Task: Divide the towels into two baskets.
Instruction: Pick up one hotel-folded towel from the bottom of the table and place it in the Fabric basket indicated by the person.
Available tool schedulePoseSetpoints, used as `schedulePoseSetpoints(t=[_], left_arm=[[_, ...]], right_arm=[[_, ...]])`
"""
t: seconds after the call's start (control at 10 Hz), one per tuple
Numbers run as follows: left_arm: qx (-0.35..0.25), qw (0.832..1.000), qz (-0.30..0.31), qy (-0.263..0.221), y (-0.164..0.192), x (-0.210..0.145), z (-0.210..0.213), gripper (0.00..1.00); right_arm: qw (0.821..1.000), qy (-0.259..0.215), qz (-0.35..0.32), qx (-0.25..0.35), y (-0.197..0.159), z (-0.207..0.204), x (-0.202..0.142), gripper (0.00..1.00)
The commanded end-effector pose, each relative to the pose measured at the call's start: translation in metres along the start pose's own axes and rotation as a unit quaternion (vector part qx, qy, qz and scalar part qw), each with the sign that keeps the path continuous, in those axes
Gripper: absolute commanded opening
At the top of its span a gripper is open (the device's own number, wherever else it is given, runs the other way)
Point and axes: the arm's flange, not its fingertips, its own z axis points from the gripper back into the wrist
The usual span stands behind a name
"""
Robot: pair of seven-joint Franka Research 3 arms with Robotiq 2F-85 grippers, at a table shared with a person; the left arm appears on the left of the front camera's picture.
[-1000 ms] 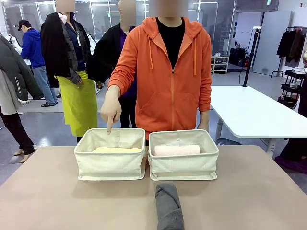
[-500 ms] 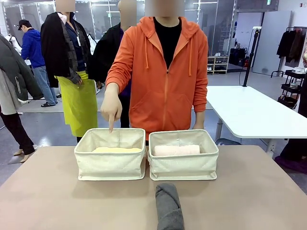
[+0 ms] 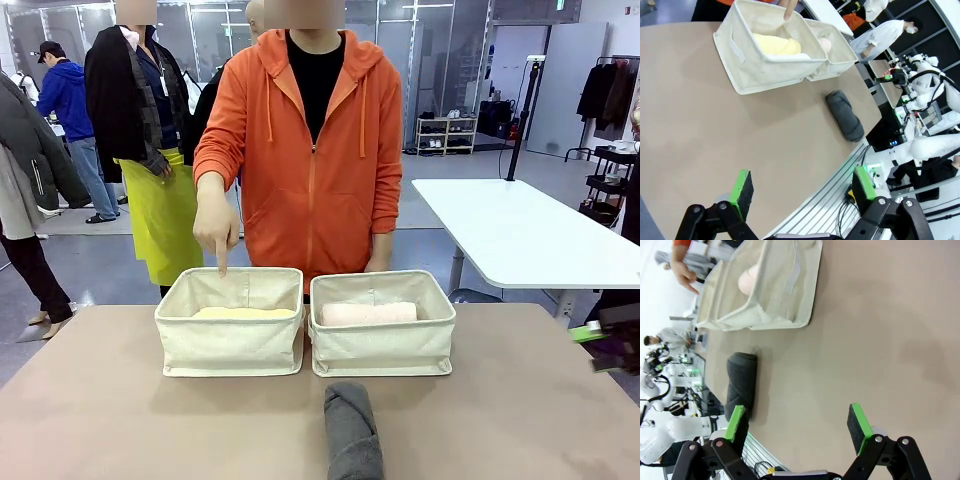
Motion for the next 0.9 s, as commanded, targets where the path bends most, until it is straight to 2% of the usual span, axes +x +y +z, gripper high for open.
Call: schedulePoseSetpoints(t=[0.0,0.2,0.4,0.6,0.7,0.8], left_arm=[[-0.002,1.000,-0.006,-0.002,-0.001,0.002,0.003,1.00],[-0.002,1.000,-0.006,-0.002,-0.001,0.002,0.003,1.00],[-0.002,1.000,-0.006,-0.002,-0.001,0.002,0.003,1.00],[-0.002,1.000,-0.006,-0.002,-0.001,0.002,0.003,1.00],[-0.002,1.000,-0.006,-0.002,-0.001,0.002,0.003,1.00],[-0.002,1.000,-0.006,-0.002,-0.001,0.002,0.003,1.00]], right_arm=[[0.999,0.014,-0.017,-0.037,0.037,-0.037,-0.008,1.00],[0.998,0.026,-0.018,-0.060,0.064,-0.081,-0.013,1.00],[0.996,0.076,0.004,-0.057,0.096,-0.130,-0.020,1.00],[0.996,0.074,0.016,-0.055,0.118,-0.158,-0.026,1.00],[0.995,0.092,0.007,-0.045,0.126,-0.171,-0.030,1.00],[0.995,0.089,0.000,-0.047,0.135,-0.185,-0.031,1.00]])
